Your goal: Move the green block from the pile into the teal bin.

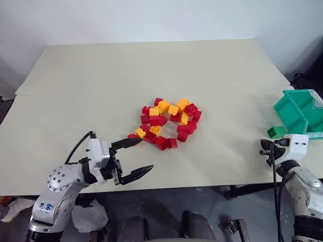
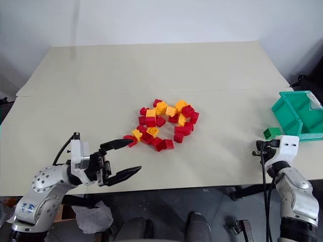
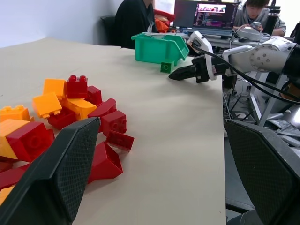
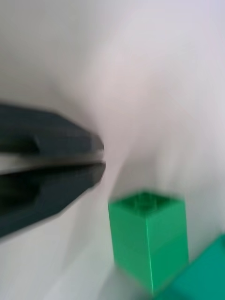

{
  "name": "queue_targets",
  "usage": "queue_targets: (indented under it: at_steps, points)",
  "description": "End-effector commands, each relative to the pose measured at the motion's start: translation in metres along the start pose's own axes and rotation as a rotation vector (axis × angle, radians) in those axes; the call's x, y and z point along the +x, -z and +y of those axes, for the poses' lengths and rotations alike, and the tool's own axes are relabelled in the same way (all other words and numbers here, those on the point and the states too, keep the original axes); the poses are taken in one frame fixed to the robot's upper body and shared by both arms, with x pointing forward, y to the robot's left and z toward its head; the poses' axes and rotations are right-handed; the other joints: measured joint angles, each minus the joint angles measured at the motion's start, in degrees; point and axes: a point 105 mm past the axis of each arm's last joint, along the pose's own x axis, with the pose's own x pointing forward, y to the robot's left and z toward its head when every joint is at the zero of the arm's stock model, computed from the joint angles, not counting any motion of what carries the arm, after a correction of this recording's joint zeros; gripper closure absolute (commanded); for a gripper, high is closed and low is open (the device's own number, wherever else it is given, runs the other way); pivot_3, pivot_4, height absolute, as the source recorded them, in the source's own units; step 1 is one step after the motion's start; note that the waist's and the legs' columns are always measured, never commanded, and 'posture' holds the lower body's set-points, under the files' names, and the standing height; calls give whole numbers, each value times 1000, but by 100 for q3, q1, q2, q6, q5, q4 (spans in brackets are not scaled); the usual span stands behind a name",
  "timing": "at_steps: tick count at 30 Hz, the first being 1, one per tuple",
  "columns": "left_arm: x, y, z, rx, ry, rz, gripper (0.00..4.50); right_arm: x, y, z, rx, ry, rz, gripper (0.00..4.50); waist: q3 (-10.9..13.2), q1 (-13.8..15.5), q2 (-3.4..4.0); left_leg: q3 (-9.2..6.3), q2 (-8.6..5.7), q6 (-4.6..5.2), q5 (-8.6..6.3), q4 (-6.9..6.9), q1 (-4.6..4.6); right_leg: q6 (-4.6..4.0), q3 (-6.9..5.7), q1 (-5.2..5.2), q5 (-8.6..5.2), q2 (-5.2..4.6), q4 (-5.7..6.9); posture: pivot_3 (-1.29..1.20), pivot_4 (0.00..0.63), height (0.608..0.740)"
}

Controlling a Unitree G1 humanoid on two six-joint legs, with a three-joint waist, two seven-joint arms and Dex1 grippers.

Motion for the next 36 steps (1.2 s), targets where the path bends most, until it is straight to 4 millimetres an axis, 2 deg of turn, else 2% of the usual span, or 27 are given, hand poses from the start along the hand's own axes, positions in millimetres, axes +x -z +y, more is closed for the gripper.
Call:
queue_targets:
  at_steps: [1, 3, 4, 6, 7, 9, 11, 14, 17, 19, 22, 26, 31, 36]
  points:
    - [1, -5, -1, 28, 3, -19, 0, -6, -14, -5, -66, 14, -33, 4187, 0, 9, 0, 0, 0, 0, 0, 0, 0, 0, 0, 0, 0, 0, 0, 0, 150, 740]
    - [2, -5, -1, 30, 2, -20, 0, -9, -20, -1, -39, -3, -45, 4187, 0, 9, 2, -1, 0, 0, 0, 0, -2, 0, 0, -2, 0, 0, 0, 0, 150, 740]
    - [1, -5, -1, 31, 0, -19, 0, -11, -24, 4, -22, -27, -51, 4011, 1, 8, 3, 0, 0, 0, 0, 0, -3, 0, 0, -3, 0, 0, 1, 0, 150, 740]
    - [-2, -4, 0, 32, -10, -14, 0, -18, -30, 25, -93, -143, -35, 3602, 1, 9, 8, 0, 0, 0, 0, -1, -4, 0, 0, -5, 0, 0, 2, 0, 150, 740]
    - [-3, -4, 0, 33, -12, -10, 0, -21, -29, 34, -124, -193, -18, 3286, 0, 9, 12, 0, 0, 0, 0, -1, -6, 0, 0, -6, 0, 0, 1, 0, 150, 740]
    - [-3, -3, 0, 32, -14, -10, 0, -24, -37, 35, -151, -192, -53, 2610, 0, 10, 11, -1, 0, 1, -2, -3, -5, 0, 0, -6, 0, 0, 0, 0, 150, 740]
    - [-1, -3, 1, 35, -16, -20, 0, -25, -53, 23, -195, -159, -67, 1894, 0, 9, 11, 1, -1, 2, -2, -3, -5, 0, 0, -6, 0, 0, -3, 0, 150, 740]
    - [1, -2, 2, 38, -16, -25, 0, -25, -67, 18, -296, -187, -65, 880, 1, 17, 13, 4, -3, 5, -4, -2, -5, 0, 3, -6, 0, -2, -5, 0, 150, 740]
    - [3, -1, 3, 40, -17, -27, 0, -26, -76, 16, -439, -334, 9, 16, 1, 31, 13, 4, -4, 7, -5, -2, -6, 0, 2, -6, 0, -1, -7, 0, 150, 740]
    - [2, 0, 3, 41, -19, -29, 0, -24, -85, 3, -606, -400, 65, 16, 2, 20, 13, 5, -3, 9, -6, -2, -5, 0, 0, -5, 0, 0, -9, 0, 150, 740]
    - [3, 2, 4, 44, -21, -32, 0, -19, -91, -17, -745, -450, 161, 16, 2, -7, 13, 14, -4, 12, -7, -2, -2, 3, 3, -4, 1, -1, -14, 0, 150, 740]
    - [6, 2, 6, 51, -32, -44, 0, -18, -82, -40, -853, -553, 383, 16, 2, -18, 13, 15, -1, 11, -7, -2, 0, 3, 2, -4, 1, 0, -14, 0, 150, 740]
    - [5, 1, 5, 56, -49, -50, 0, -5, -80, -44, -971, -629, 478, 16, 9, -35, 24, 22, -3, 10, -7, 1, -2, 6, 3, -5, 3, -3, -19, 0, 150, 740]
    - [4, 1, 2, 59, -61, -49, 0, 7, -77, -47, -1083, -631, 562, 16, 9, -39, 26, 20, -1, 8, -6, 1, -4, 6, 0, -5, 3, -3, -19, 0, 150, 740]
